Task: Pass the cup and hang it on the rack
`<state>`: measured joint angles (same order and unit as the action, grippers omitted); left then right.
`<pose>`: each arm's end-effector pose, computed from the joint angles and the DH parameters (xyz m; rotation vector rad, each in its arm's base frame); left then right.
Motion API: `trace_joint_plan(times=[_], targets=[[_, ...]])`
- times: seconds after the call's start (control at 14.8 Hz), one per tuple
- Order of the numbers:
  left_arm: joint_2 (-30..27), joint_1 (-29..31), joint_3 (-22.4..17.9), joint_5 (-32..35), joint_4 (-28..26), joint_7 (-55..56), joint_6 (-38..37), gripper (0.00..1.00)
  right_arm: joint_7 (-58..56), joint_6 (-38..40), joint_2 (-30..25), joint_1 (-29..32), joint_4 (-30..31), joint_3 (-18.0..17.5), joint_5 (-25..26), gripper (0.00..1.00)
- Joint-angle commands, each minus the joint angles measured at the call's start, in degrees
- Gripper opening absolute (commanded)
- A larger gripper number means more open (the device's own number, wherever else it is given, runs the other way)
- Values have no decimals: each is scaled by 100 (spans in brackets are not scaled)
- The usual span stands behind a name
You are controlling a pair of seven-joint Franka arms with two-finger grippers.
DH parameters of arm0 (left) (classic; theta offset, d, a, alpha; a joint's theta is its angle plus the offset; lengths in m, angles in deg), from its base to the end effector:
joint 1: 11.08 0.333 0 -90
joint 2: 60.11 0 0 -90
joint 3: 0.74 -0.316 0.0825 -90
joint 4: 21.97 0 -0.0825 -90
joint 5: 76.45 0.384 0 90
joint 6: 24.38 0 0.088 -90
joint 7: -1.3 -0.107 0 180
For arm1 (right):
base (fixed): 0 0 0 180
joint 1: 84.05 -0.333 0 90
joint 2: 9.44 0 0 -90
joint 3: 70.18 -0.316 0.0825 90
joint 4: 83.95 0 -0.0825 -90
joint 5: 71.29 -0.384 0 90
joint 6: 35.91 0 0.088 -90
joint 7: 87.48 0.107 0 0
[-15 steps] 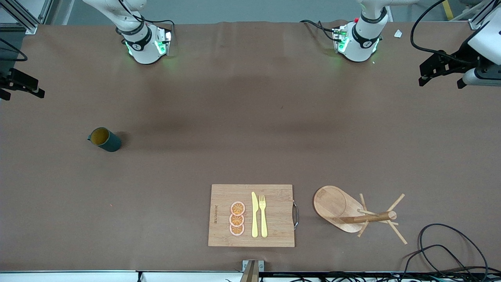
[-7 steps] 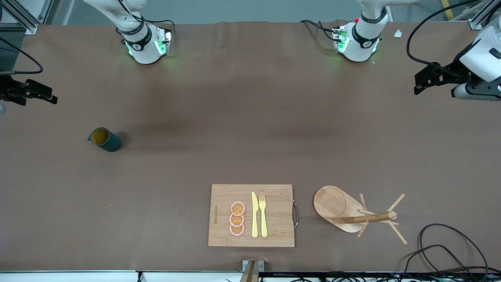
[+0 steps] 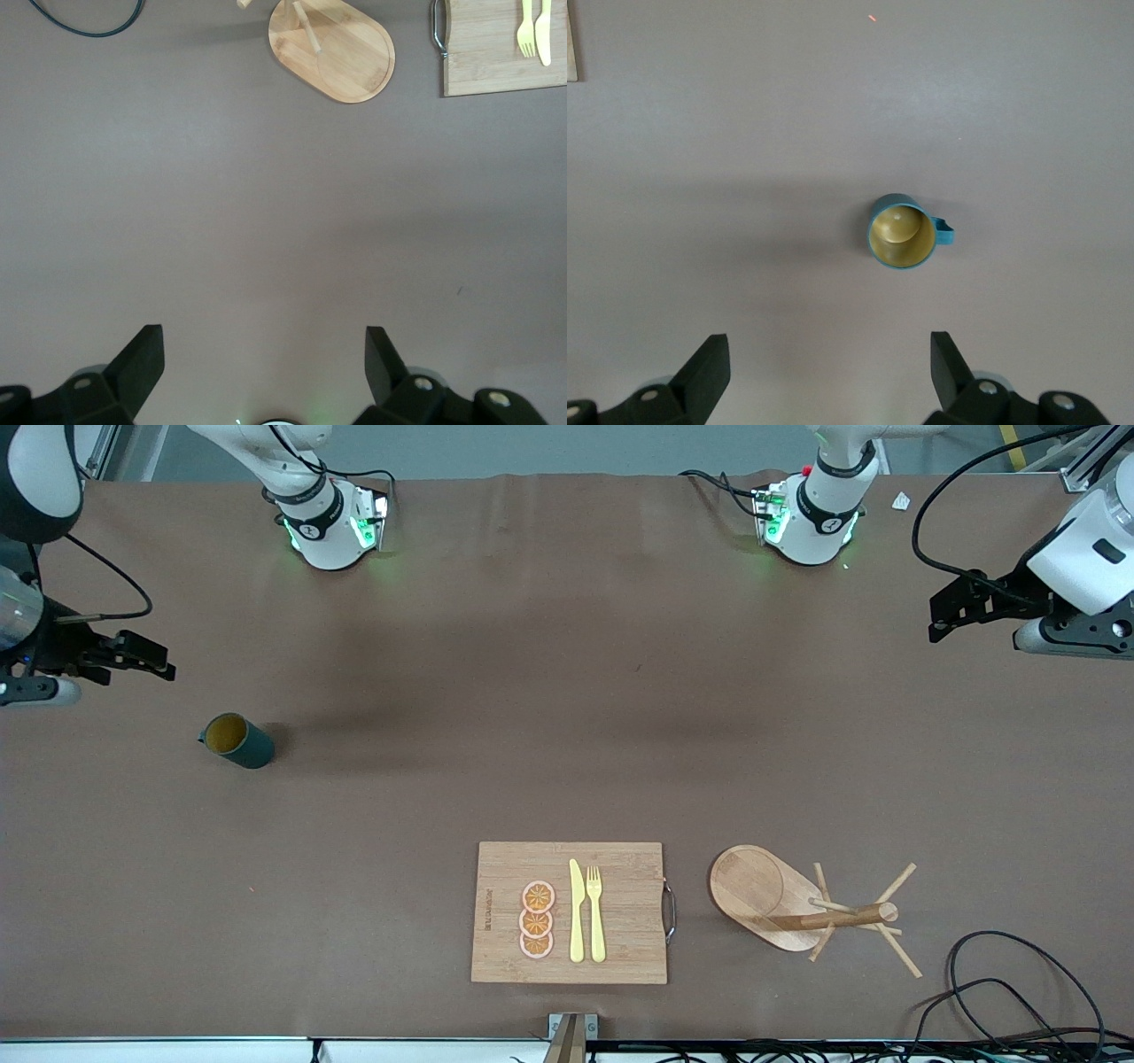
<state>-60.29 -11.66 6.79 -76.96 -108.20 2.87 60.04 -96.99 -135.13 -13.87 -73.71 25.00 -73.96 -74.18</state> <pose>0.5382 -0.0779 0.6485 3.1301 -0.1800 -0.0456 0.5252 -0.0549 0.5233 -3.0813 -0.0627 0.1319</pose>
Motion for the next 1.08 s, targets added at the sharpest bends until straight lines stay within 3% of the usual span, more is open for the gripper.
trace_joint_plan(times=[0.0, 1.02], targets=[[52, 6, 38, 121, 124, 107, 22, 100, -6, -98, -225, -5, 196, 9, -63, 100], [52, 6, 82, 157, 115, 116, 13, 100, -15, -783, -198, 39, 758, 9, -54, 100]])
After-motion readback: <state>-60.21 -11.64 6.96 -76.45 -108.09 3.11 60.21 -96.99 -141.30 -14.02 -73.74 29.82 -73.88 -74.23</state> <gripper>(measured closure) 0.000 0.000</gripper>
